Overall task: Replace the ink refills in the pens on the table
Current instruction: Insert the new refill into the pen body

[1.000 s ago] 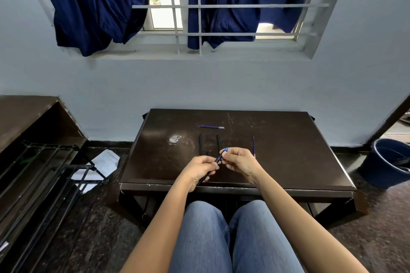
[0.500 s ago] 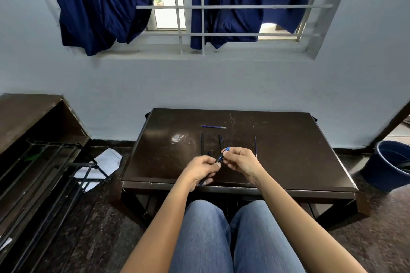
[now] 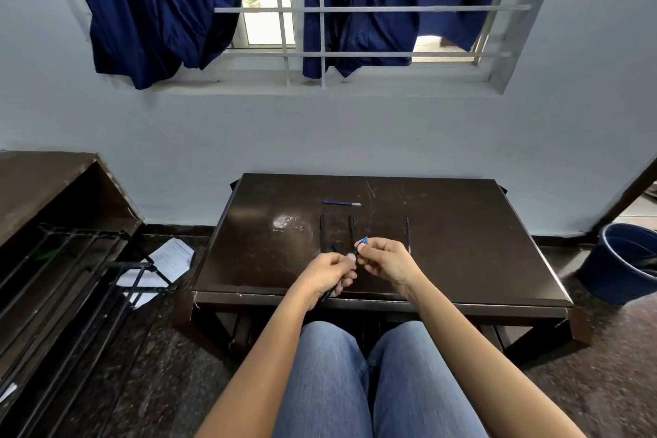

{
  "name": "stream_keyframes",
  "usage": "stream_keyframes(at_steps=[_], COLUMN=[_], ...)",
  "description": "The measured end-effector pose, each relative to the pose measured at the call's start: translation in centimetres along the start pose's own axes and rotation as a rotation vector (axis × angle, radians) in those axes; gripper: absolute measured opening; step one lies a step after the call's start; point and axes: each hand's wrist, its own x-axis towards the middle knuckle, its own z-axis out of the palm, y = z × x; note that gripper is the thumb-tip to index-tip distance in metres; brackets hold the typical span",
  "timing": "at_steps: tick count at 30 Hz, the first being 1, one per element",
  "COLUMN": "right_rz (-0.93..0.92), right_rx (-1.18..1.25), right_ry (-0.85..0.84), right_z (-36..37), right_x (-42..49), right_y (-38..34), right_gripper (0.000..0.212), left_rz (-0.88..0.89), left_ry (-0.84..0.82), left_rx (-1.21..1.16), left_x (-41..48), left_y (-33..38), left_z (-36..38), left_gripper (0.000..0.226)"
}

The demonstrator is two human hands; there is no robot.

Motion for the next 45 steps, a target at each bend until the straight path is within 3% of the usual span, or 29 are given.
stream_keyframes(at_steps=[3,9,15,21,26,32,35,40,45], right_rz=[-0.001,0.012,0.012,0.012,0.006,0.006,-0.014,-0.024,0.004], right_rx=[0.019,0.020,0.015,0.007,0.004,0.007,0.005,0.004,0.072], right_ry=[0.002,0.010,-0.004,-0.001,-0.011,-0.035,-0.044,-0.041,-0.048], right_z=[0.1,0.0,0.1,0.0,-0.2,0.0,0.2,0.3,0.3], right_x=[0.1,0.2,0.2,0.2,0.1,-0.2,-0.3,-0.4,-0.5], right_y=[-0.1,0.1,0.1,0.0,0.0,-0.3,-0.5,-0.6,-0.5], right_gripper=[0.007,0.007,0.007,0.006,0.006,0.018,0.016,0.013,0.015], left_rz=[-0.043,0.048,-0.118,-0.003,-0.091,-0.035,-0.027,-0.183,-0.093], left_ry=[-0.031,0.071,-0.046,0.021,-0.054,-0.062,-0.067,-0.220,-0.139], left_rx=[-0.084,-0.072,-0.112,-0.154,-0.105,-0.101,-0.098,-0.190,-0.178], left_x=[0.0,0.3,-0.4,-0.1,-0.7,-0.7,-0.7,-1.0,-0.8], left_y=[0.0,-0.8,0.4,-0.3,0.1,-0.2,-0.2,0.4,0.0], left_z=[-0.1,-0.6,-0.1,0.0,0.2,0.1,0.2,0.0,-0.4], left_gripper=[0.042,0.011,0.043,0.016,0.033,0.019,0.024,0.046,0.018])
